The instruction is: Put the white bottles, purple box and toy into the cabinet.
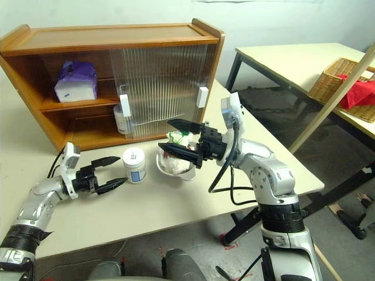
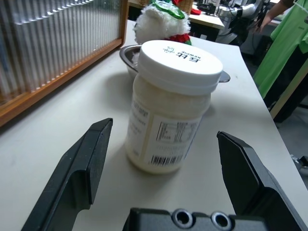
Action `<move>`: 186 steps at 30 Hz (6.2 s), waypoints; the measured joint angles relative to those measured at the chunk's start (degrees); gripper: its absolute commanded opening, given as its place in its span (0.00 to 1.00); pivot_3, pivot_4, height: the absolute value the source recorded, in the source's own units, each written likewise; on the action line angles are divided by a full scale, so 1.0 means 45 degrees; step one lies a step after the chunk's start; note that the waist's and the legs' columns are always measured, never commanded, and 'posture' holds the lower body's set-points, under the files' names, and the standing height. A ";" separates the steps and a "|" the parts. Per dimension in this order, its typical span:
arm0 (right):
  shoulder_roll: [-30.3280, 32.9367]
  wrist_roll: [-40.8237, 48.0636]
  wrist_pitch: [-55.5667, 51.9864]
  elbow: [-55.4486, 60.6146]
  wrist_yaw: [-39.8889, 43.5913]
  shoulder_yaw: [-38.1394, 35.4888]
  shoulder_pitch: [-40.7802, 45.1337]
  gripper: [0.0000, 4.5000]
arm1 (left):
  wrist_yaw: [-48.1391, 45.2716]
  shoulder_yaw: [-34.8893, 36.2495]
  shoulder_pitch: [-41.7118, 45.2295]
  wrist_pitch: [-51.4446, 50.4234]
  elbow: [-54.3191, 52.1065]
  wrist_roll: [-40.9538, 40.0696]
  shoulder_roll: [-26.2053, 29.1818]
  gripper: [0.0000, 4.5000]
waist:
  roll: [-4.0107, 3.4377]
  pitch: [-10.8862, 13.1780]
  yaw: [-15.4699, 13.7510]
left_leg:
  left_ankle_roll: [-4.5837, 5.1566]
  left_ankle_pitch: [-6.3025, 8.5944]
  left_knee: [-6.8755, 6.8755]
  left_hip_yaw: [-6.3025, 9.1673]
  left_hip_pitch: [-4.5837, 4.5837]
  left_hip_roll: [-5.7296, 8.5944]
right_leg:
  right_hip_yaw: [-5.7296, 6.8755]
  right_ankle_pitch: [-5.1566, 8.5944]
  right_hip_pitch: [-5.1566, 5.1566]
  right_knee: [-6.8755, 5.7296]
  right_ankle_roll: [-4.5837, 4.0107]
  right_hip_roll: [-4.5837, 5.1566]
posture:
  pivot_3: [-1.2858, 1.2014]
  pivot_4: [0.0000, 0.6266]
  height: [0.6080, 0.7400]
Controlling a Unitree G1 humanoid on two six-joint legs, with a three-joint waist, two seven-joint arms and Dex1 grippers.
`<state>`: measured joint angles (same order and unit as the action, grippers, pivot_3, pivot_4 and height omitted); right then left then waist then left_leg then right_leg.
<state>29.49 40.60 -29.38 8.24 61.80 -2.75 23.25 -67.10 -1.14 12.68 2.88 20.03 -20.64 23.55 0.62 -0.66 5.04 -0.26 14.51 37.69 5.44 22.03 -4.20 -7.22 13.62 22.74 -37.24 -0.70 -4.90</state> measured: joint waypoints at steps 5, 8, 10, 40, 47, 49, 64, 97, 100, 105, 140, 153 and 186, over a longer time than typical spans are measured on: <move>0.0004 0.0002 -0.0013 0.0067 -0.0055 -0.0004 -0.0005 1.00 | 0.0051 -0.0351 0.0287 0.0223 0.0476 0.0233 -0.0440 1.00 | 0.0000 0.0000 0.0005 | 0.0005 -0.0002 0.0000 -0.0001 0.0001 0.0000 | 0.0001 0.0004 -0.0003 0.0000 0.0009 -0.0001 | 0.46 0.00 1.00; 0.0030 0.0008 -0.0023 0.0105 -0.0104 -0.0024 -0.0030 1.00 | 0.0116 -0.0430 0.0497 0.0379 0.0858 0.0328 -0.0527 1.00 | 0.0000 0.0000 0.0011 | 0.0010 -0.0006 0.0002 -0.0003 -0.0002 0.0000 | 0.0001 0.0005 -0.0009 -0.0001 0.0013 -0.0001 | 0.45 0.00 1.00; 0.0065 0.0009 -0.0025 0.0142 -0.0118 -0.0041 -0.0083 1.00 | 0.0173 -0.0444 0.0621 0.0543 0.1160 0.0425 -0.0597 1.00 | 0.0000 0.0000 0.0016 | 0.0012 -0.0007 0.0003 -0.0004 -0.0003 0.0000 | 0.0001 0.0007 -0.0014 0.0000 0.0016 0.0000 | 0.45 0.00 1.00; 0.0060 -0.0017 0.0206 0.0110 -0.0062 -0.0122 -0.0420 1.00 | 0.3382 0.1631 0.1082 0.1077 0.1723 0.0530 -0.0586 0.69 | 0.0000 0.0001 0.0281 | 0.0025 -0.0013 0.0001 -0.0012 0.0008 0.0002 | 0.0010 0.0020 -0.0024 0.0007 0.0058 -0.0002 | 0.47 0.00 1.00; -0.0098 -0.0040 0.0213 -0.0101 0.0025 -0.0030 -0.0159 1.00 | 0.5923 0.2179 0.1113 0.0143 0.1119 0.0613 -0.0642 0.69 | 0.0001 0.0001 0.0145 | 0.0028 -0.0015 0.0003 -0.0018 0.0001 0.0003 | 0.0009 0.0019 -0.0027 0.0005 0.0056 -0.0003 | 0.47 0.00 1.00; -0.0100 -0.0042 0.0213 -0.0118 0.0031 -0.0029 -0.0153 1.00 | 0.6524 0.2264 0.1252 -0.0075 0.1222 0.0643 -0.0640 0.69 | 0.0002 0.0001 0.0085 | 0.0028 -0.0015 0.0003 -0.0018 0.0000 0.0003 | 0.0009 0.0017 -0.0027 0.0005 0.0054 -0.0002 | 0.47 0.00 1.00; -0.0157 -0.0042 0.0191 -0.0069 -0.0115 0.0028 -0.0133 1.00 | 0.8627 0.2466 0.2880 0.0348 0.3686 0.1582 -0.0712 0.69 | 0.0004 0.0001 -0.0053 | 0.0030 -0.0016 0.0017 -0.0019 -0.0018 0.0003 | 0.0005 0.0004 -0.0051 0.0005 0.0052 -0.0002 | 0.46 0.00 1.00; -0.0099 -0.0042 0.0206 0.0069 -0.0202 0.0016 -0.0222 1.00 | 1.1690 0.2446 0.6709 0.3035 1.0382 0.3596 -0.1357 0.69 | 0.0011 0.0006 0.0187 | 0.0075 -0.0046 0.0043 -0.0023 -0.0020 0.0006 | 0.0004 -0.0023 -0.0066 0.0009 0.0122 -0.0003 | 0.45 0.00 1.00; -0.0053 -0.0043 0.0218 0.0070 -0.0202 0.0014 -0.0259 1.00 | 1.1760 0.2447 0.6699 0.3046 1.0424 0.3659 -0.1304 0.91 | 0.0010 0.0006 0.0230 | 0.0081 -0.0049 0.0043 -0.0025 -0.0020 0.0007 | 0.0004 -0.0025 -0.0068 0.0009 0.0125 -0.0003 | 0.45 0.00 1.00; 0.0036 -0.0042 0.0243 0.0070 -0.0204 -0.0018 -0.0319 1.00 | 1.1741 0.2453 0.6675 0.3053 1.0550 0.3661 -0.1284 1.00 | 0.0010 0.0006 0.0268 | 0.0084 -0.0050 0.0043 -0.0025 -0.0025 0.0008 | 0.0004 -0.0025 -0.0074 0.0009 0.0125 -0.0002 | 0.45 0.00 1.00; -0.0187 -0.0053 0.0250 -0.0407 0.0044 0.0281 0.0058 1.00 | 0.8054 0.0790 -0.0394 -0.4039 -0.5930 -0.0284 -0.1592 0.62 | 0.0011 0.0004 -0.0083 | 0.0042 -0.0026 0.0030 -0.0037 -0.0044 0.0013 | 0.0007 -0.0018 -0.0081 0.0009 0.0081 -0.0004 | 0.48 0.00 1.00; -0.0247 -0.0048 0.0241 -0.0157 -0.0183 0.0287 0.0056 1.00 | 1.0712 -0.1119 0.1917 -0.4816 -0.5059 0.1456 -0.4290 0.01 | 0.0019 0.0009 -0.0132 | 0.0044 -0.0027 0.0069 -0.0037 -0.0062 0.0013 | -0.0006 -0.0018 -0.0129 0.0011 0.0087 0.0003 | 0.46 0.00 1.00; 0.0106 -0.0044 0.0275 -0.0019 0.0045 0.0264 -0.0160 1.00 | 1.5775 -0.0097 0.3085 -0.1279 -0.1866 0.4333 -0.5854 0.01 | 0.0031 0.0019 0.0095 | 0.0053 -0.0029 0.0073 -0.0036 -0.0071 0.0014 | -0.0008 -0.0013 -0.0138 0.0024 0.0115 0.0006 | 0.46 0.00 1.00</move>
<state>29.97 40.40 -28.15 8.15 62.00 -1.56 22.53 3.89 -1.57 26.56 -2.87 11.64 -1.14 -2.79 0.77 -0.57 5.47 -0.02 14.38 38.02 5.28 21.71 -4.14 -7.25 13.56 22.12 -37.13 -0.18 -4.87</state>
